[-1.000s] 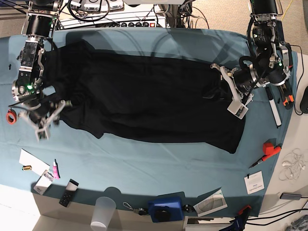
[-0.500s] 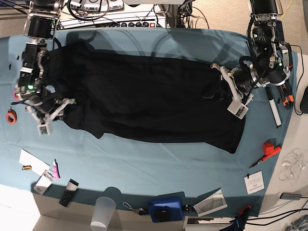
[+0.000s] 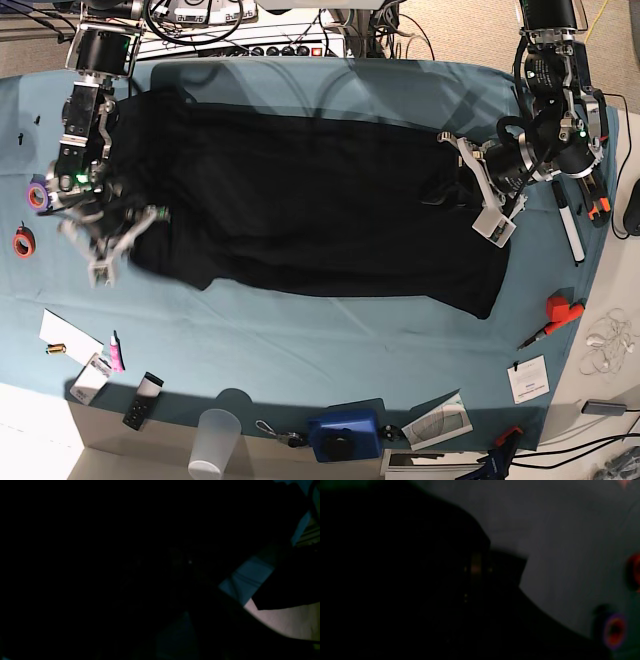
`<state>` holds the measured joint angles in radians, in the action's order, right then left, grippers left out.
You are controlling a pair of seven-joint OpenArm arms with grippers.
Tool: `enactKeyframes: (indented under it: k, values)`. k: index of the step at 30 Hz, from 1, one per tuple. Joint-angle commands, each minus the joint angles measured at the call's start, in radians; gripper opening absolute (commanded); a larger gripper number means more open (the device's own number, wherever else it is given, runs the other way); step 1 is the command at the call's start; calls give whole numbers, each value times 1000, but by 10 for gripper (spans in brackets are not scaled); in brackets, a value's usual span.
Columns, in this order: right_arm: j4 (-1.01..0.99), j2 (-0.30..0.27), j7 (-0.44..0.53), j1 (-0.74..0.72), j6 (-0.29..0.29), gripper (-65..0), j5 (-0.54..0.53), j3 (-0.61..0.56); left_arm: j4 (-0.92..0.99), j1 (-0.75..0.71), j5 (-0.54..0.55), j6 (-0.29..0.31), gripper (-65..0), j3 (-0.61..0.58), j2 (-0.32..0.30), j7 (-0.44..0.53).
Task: Layout the t-shirt on the table in an organized manner, then fold the t-shirt properly
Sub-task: 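Move the left gripper to the shirt's hem corner and grasp it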
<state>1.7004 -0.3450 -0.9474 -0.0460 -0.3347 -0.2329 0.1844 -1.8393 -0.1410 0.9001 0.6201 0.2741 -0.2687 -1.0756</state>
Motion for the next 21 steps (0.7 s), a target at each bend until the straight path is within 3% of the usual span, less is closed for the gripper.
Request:
enactKeyframes:
  k: [1, 8, 11, 13, 14, 16, 17, 21]
  values:
    - [45, -15, 37, -21, 3, -650, -5, 6, -17, 11, 19, 6, -512, 3, -8, 23]
    - [135, -15, 85, -21, 4, -650, 34, 6, -17, 11, 19, 6, -512, 3, -8, 29]
    - [135, -15, 114, -21, 14, -650, 78, 6, -17, 18, 12, 6, -512, 3, -8, 130]
    - [135, -15, 117, -21, 30, -650, 85, 6, -17, 56, -80, -5, -513, 3, -8, 215]
    - [135, -15, 116, -20, 31, -650, 85, 6, -17, 87, -163, -37, -512, 3, -8, 237]
    - [135, -15, 110, -21, 34, -650, 85, 6, -13, 163, -333, -106, -512, 3, -8, 247]
    - [135, -15, 110, -21, 34, -650, 85, 6, -6, 201, -405, -108, -503, 3, -9, 249]
    - [135, -15, 109, -20, 34, -650, 85, 6, 81, 301, -580, -105, -368, -15, -25, 410]
